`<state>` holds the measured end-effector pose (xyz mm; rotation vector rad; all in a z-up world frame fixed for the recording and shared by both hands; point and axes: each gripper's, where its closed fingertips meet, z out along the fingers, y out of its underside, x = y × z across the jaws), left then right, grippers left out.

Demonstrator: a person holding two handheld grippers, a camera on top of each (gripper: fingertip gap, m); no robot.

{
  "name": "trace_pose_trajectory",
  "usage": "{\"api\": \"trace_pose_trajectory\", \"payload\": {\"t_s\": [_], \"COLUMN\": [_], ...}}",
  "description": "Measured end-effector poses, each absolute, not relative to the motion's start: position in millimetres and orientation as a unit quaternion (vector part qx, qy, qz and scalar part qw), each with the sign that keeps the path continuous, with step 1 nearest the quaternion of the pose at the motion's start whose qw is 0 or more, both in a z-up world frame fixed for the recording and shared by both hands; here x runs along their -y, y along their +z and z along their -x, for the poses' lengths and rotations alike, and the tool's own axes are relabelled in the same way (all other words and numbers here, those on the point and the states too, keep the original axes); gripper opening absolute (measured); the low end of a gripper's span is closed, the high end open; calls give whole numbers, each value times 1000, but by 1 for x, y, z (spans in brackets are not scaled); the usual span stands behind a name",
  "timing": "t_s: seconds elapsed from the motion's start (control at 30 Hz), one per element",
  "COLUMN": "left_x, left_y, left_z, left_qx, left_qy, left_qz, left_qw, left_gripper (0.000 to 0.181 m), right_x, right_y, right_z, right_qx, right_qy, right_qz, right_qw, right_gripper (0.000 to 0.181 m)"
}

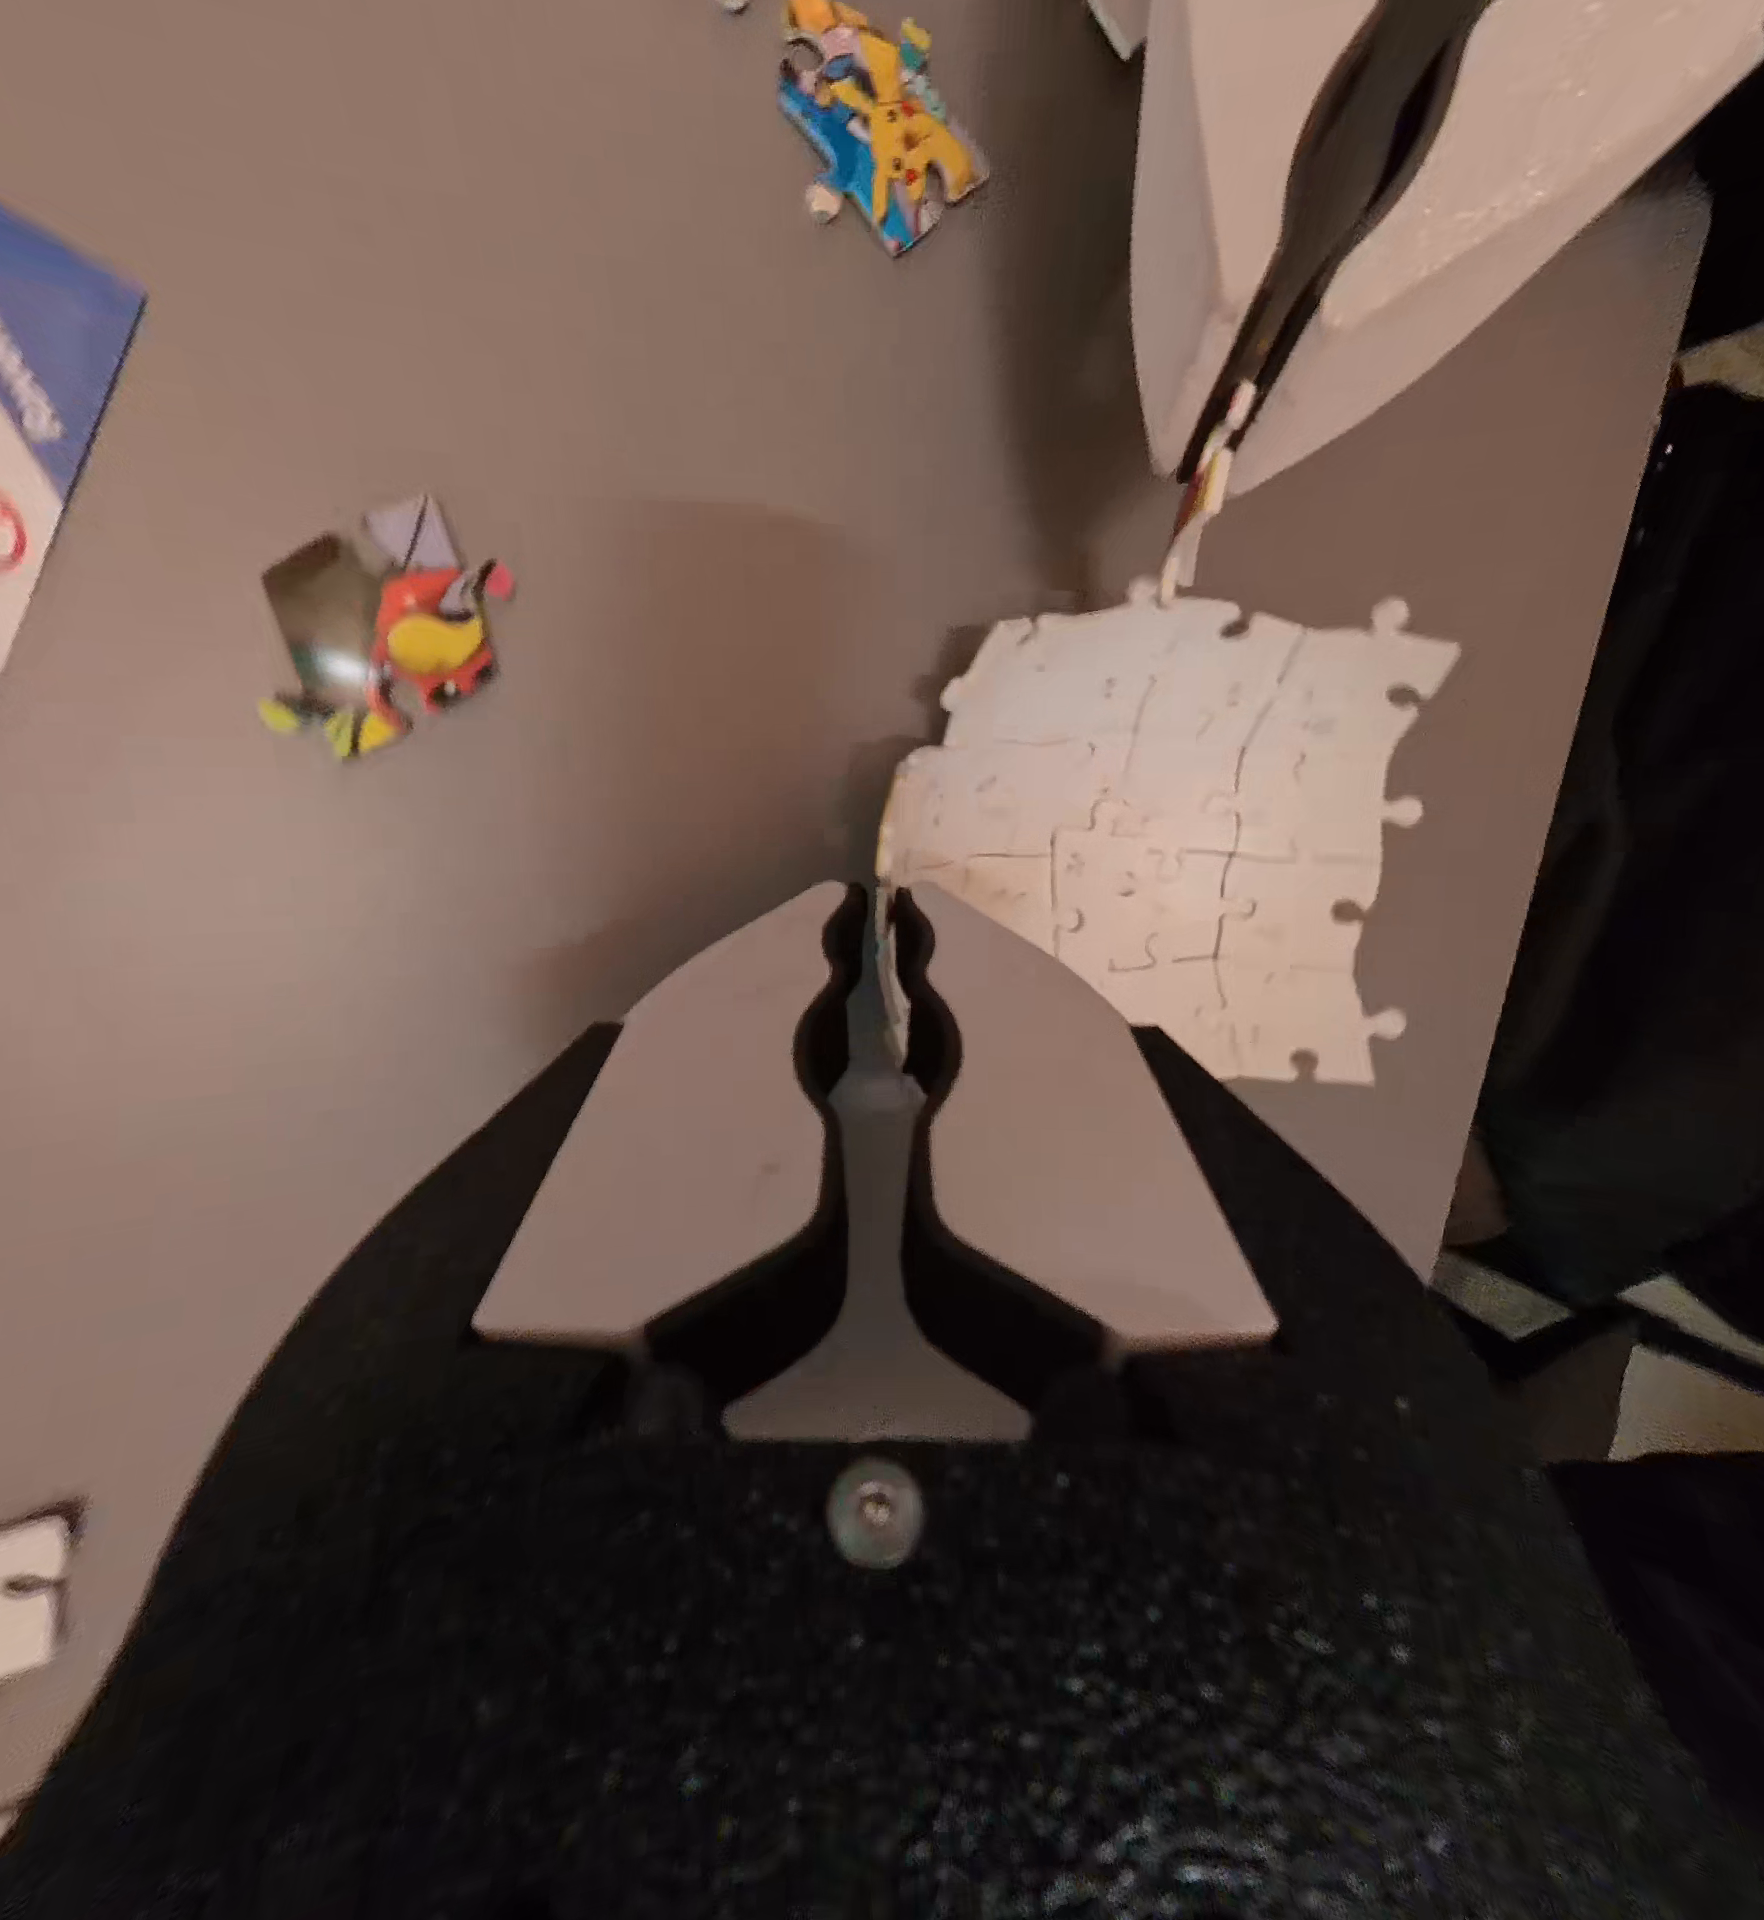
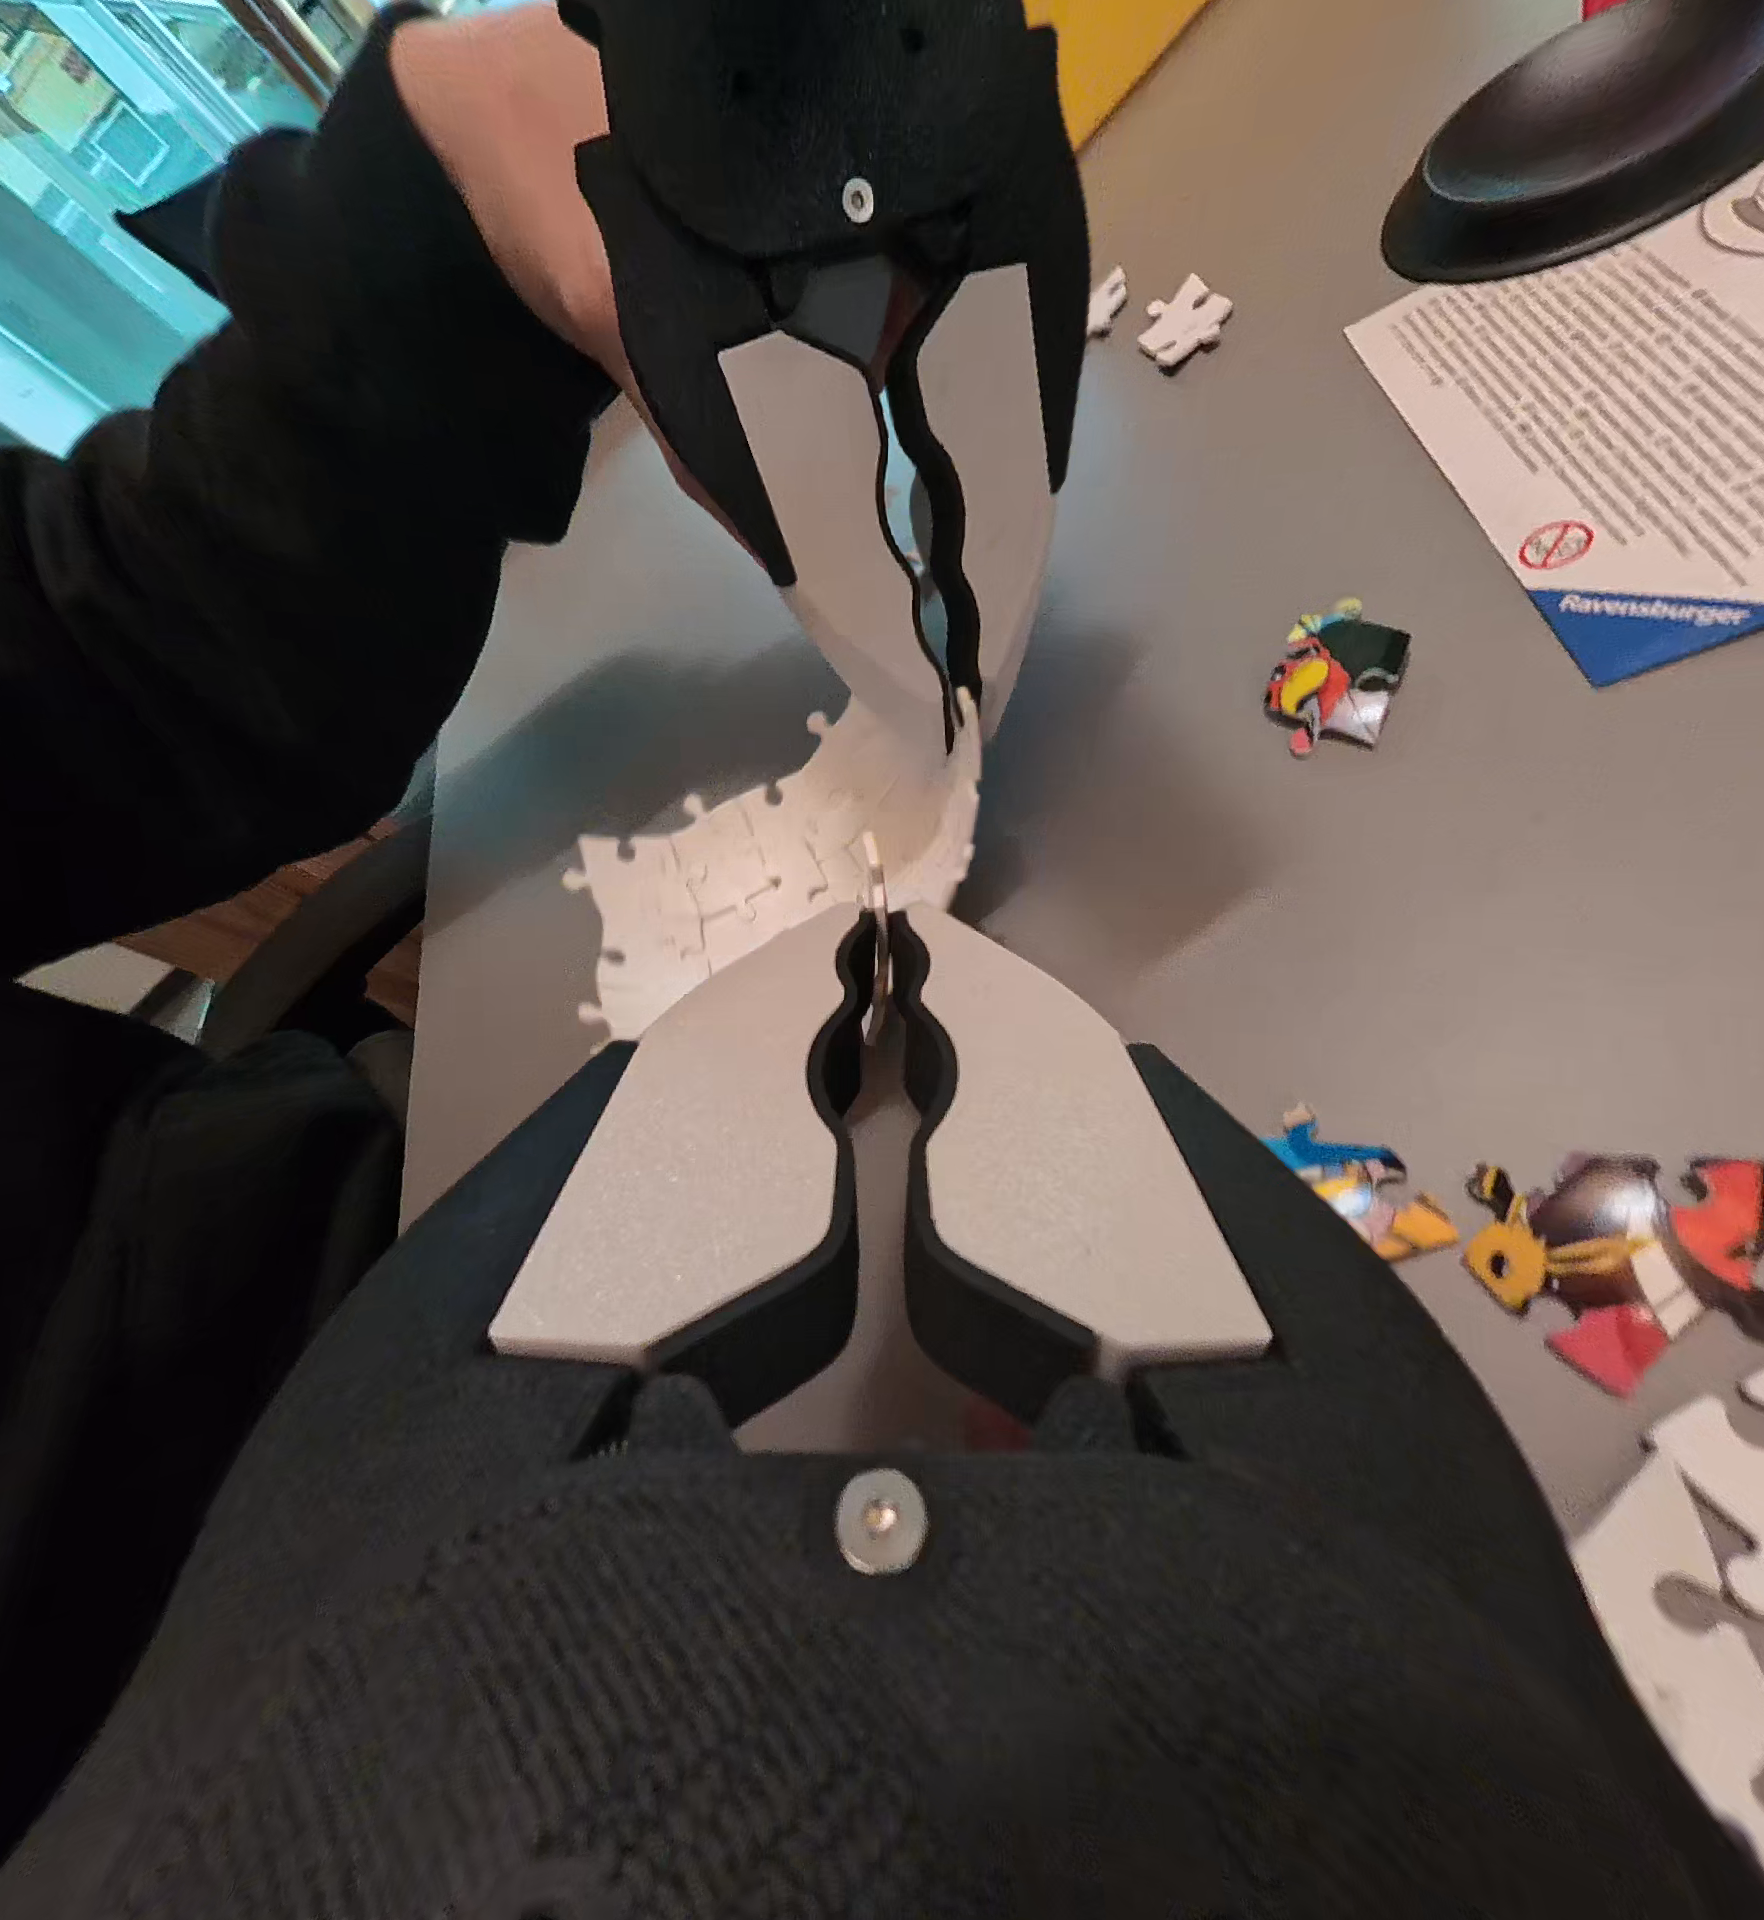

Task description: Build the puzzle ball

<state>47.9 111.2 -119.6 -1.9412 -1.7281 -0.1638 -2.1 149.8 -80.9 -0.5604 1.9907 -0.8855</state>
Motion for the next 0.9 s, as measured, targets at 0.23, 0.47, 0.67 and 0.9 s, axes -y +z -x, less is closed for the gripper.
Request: {"api": "trace_pose_trajectory", "payload": {"t_s": [0.23,0.47,0.67,0.9], "left_x": [-108,-110,-113,-115], "left_y": [-118,-120,-119,-120], "left_z": [-63,-59,-60,-60], "left_qx": [682,678,664,641], "left_qy": [-52,-59,-80,-106], "left_qz": [675,665,669,674], "left_qw": [278,307,324,351], "left_gripper": [9,9,12,17], "right_x": [-125,-103,-105,-101], "right_y": [-76,-76,-85,-97], "right_z": [-16,-26,-38,-38], "right_qx": [-777,-761,-753,-767], "right_qy": [-354,-322,-288,-275], "right_qz": [230,312,349,356], "right_qw": [467,468,478,457], "right_gripper": [2,2,3,2]}}
